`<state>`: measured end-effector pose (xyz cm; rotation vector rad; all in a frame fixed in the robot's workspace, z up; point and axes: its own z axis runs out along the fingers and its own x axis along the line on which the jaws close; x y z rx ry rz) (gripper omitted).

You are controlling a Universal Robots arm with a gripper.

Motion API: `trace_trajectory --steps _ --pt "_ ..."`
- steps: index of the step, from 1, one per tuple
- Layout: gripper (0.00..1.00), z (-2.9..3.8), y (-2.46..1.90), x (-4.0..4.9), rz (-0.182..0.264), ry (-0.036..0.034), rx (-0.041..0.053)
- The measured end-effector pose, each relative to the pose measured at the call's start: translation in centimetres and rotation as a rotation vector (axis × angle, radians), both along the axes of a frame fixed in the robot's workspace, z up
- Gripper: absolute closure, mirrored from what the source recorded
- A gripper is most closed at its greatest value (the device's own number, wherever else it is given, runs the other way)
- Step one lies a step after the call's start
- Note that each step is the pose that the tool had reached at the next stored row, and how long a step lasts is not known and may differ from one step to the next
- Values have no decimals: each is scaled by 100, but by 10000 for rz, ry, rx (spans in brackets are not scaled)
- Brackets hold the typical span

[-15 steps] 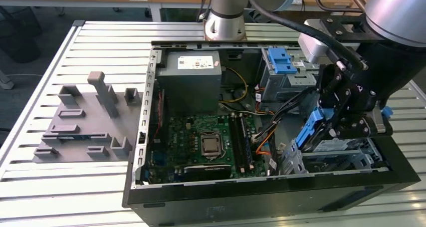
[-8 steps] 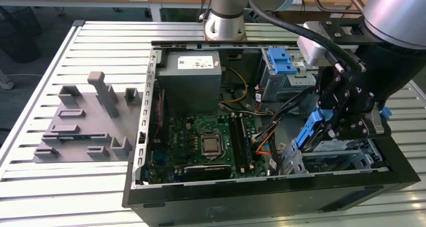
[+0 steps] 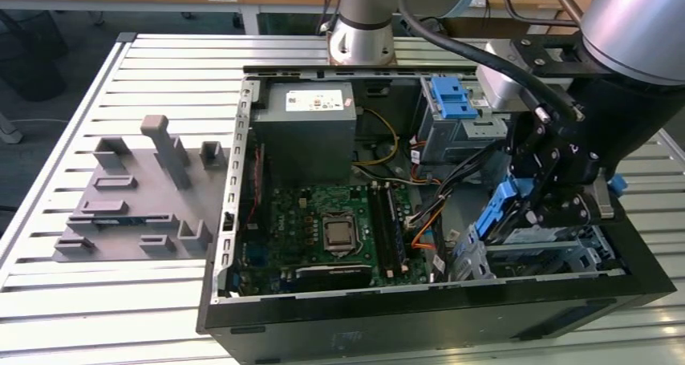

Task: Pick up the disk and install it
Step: 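Insert the disk into the insertion slot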

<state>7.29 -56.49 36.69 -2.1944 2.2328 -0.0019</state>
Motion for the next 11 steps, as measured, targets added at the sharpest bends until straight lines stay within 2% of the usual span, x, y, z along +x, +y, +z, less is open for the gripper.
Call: trace_trajectory --steps 11 --pt "64 -47 0 0 0 0 -1"
